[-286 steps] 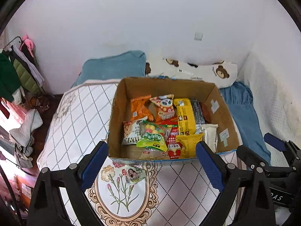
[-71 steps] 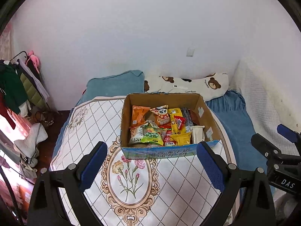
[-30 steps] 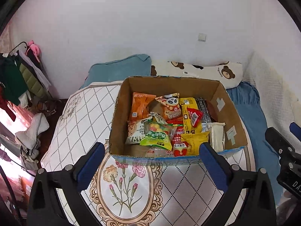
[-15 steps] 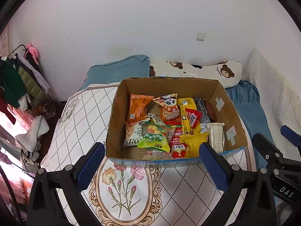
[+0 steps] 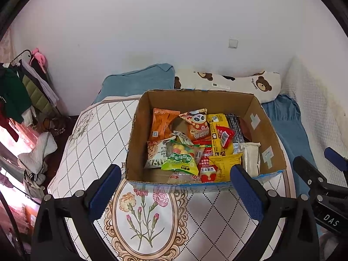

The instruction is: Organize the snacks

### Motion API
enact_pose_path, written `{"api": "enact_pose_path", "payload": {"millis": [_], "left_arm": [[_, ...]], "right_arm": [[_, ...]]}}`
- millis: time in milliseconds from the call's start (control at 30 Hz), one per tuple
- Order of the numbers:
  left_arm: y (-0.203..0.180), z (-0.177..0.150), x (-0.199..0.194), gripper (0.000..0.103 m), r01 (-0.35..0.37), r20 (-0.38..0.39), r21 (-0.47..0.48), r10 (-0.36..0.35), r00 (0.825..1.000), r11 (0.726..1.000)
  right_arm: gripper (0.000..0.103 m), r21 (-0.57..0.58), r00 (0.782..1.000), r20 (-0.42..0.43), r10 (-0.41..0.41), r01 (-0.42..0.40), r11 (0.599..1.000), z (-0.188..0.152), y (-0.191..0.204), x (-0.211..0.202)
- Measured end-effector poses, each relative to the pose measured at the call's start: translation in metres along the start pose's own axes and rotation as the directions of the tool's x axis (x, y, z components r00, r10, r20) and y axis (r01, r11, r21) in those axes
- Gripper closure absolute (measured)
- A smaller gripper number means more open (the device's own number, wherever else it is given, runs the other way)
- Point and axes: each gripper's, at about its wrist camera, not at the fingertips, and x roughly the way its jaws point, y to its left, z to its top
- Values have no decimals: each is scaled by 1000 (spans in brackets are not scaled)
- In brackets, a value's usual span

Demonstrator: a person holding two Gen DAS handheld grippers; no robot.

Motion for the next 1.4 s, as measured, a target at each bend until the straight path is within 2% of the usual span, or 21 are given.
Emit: {"api": "enact_pose_path", "payload": {"millis": [1400], "left_arm": [[-2, 1, -15, 0, -3, 8, -7, 3, 1000, 1000]], "right_arm": [[0, 10, 1000, 16, 16, -16, 1000, -4, 0, -9]]}}
